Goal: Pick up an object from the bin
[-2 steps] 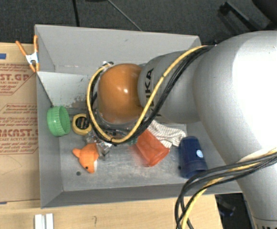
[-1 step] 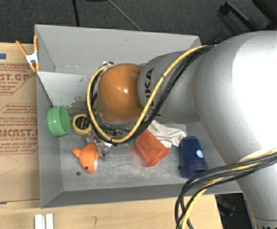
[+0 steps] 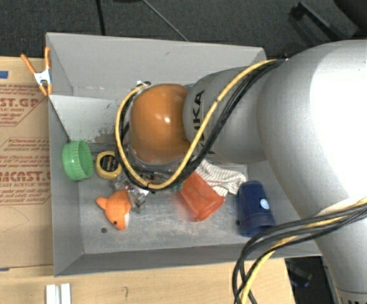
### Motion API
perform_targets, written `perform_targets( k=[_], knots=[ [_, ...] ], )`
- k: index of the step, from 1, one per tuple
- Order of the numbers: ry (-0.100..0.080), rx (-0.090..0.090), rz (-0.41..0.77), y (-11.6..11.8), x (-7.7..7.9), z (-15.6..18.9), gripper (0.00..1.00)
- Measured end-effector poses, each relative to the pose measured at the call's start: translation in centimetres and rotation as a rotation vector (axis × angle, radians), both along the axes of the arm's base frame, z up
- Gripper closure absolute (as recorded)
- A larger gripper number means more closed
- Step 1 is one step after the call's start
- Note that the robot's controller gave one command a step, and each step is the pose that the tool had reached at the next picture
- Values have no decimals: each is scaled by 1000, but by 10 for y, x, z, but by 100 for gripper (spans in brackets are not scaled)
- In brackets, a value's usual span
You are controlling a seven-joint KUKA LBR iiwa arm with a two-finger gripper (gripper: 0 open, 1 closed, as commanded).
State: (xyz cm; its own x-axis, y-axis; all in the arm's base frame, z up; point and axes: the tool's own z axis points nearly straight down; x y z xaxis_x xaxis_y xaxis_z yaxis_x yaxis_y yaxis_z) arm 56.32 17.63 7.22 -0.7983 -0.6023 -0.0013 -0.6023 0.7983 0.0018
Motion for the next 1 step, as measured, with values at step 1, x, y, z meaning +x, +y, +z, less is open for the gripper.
perform_targets(
  k=[1],
  knots=[
    [6, -2, 0, 0, -2, 11, 100]
  ],
)
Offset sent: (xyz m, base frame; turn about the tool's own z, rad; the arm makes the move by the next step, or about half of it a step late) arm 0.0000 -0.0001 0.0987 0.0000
